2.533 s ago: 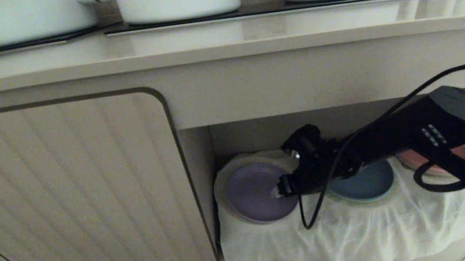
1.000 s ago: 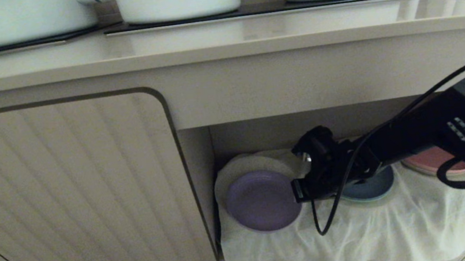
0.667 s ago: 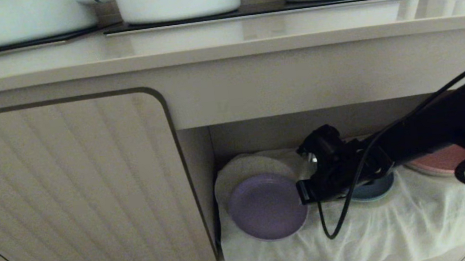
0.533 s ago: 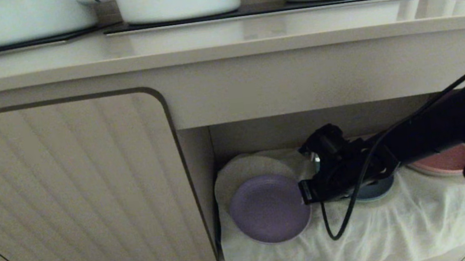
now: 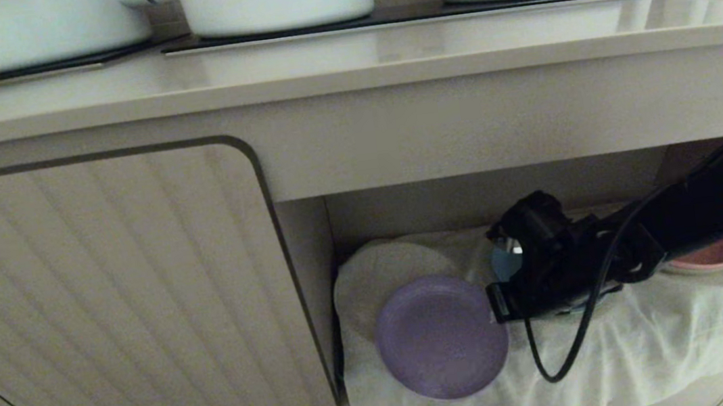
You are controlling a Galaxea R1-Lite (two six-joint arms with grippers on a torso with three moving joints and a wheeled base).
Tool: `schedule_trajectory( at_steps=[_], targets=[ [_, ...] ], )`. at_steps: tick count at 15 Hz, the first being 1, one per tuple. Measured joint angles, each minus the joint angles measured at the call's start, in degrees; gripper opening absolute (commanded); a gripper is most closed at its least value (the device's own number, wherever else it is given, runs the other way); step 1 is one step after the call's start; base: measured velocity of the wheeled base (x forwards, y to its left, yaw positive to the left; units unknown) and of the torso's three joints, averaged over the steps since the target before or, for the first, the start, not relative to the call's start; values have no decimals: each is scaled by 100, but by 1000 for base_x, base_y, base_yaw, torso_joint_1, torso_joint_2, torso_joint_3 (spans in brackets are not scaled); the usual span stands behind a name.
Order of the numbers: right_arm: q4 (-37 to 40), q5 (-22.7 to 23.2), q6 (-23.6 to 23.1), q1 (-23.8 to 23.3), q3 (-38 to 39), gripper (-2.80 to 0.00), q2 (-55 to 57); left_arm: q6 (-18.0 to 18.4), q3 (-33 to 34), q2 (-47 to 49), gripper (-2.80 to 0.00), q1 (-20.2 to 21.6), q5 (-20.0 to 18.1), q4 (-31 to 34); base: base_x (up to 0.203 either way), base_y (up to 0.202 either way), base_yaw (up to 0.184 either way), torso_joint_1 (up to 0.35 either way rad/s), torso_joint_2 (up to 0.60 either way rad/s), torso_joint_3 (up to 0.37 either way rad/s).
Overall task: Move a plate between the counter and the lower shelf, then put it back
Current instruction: Pick up the plate in the cupboard, then put the plate
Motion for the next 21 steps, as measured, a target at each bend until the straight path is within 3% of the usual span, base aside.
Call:
schedule_trajectory(
  at_steps=[14, 21],
  targets=[
    [-210, 147, 262, -126, 1180, -280, -867, 0, 0, 0, -280, 0, 0, 0, 0, 0, 0, 0, 0, 0],
    [-361, 421, 268, -508, 1921, -280, -1463, 0, 0, 0, -280, 0, 0, 0, 0, 0, 0, 0, 0, 0]
  ],
)
